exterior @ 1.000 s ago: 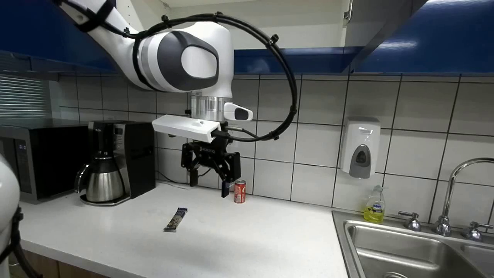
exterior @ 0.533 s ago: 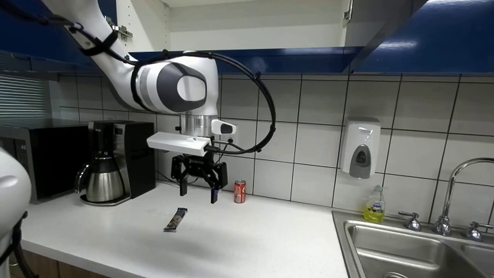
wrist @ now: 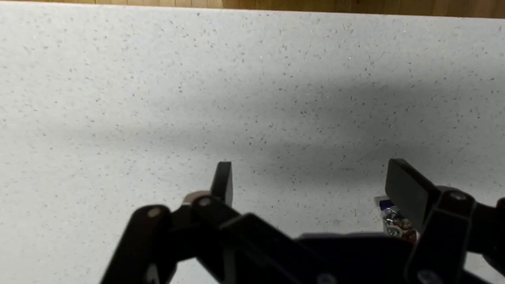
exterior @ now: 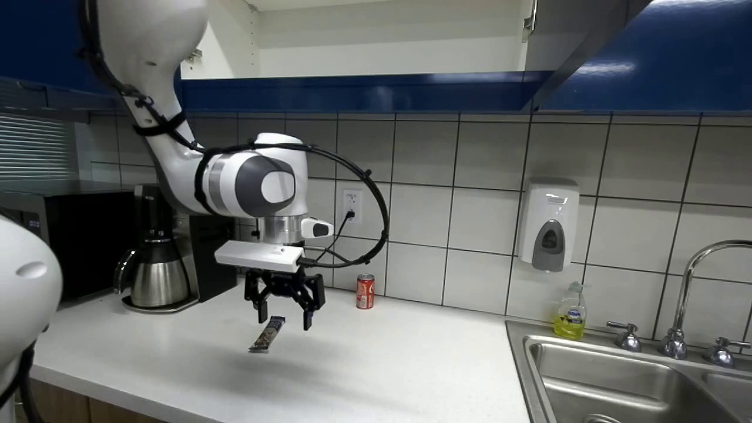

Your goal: Put the candy bar in the cabinet

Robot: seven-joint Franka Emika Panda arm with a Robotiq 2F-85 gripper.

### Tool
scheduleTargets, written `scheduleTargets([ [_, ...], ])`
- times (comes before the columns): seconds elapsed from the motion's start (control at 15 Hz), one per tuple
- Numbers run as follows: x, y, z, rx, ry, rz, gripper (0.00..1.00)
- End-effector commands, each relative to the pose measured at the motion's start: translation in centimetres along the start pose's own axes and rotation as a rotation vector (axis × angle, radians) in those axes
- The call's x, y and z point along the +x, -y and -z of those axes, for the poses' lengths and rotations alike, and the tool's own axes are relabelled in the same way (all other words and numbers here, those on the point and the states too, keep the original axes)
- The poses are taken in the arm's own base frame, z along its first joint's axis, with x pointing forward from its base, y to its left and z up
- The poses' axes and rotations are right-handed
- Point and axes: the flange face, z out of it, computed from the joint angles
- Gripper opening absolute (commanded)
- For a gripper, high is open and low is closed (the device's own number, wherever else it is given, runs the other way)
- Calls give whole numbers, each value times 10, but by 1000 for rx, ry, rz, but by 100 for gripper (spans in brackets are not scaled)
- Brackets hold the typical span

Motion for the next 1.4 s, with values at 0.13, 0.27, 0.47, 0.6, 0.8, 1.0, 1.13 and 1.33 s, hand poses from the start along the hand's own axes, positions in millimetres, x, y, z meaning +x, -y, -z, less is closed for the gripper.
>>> scheduleTargets([
  [0.13,45,25,-38,-18,7,29,100],
  [0.27,59,32,-47,-22,12,40,100],
  [0.47,77,39,-58,-29,15,52,100],
  [0.6,66,36,-55,-16,24,59,100],
  [0.8,74,38,-62,-17,30,60,100],
  [1.0,73,35,-60,-12,26,49,100],
  [1.13,73,31,-57,-14,11,44,100],
  [1.33,75,29,-55,-12,-1,49,100],
])
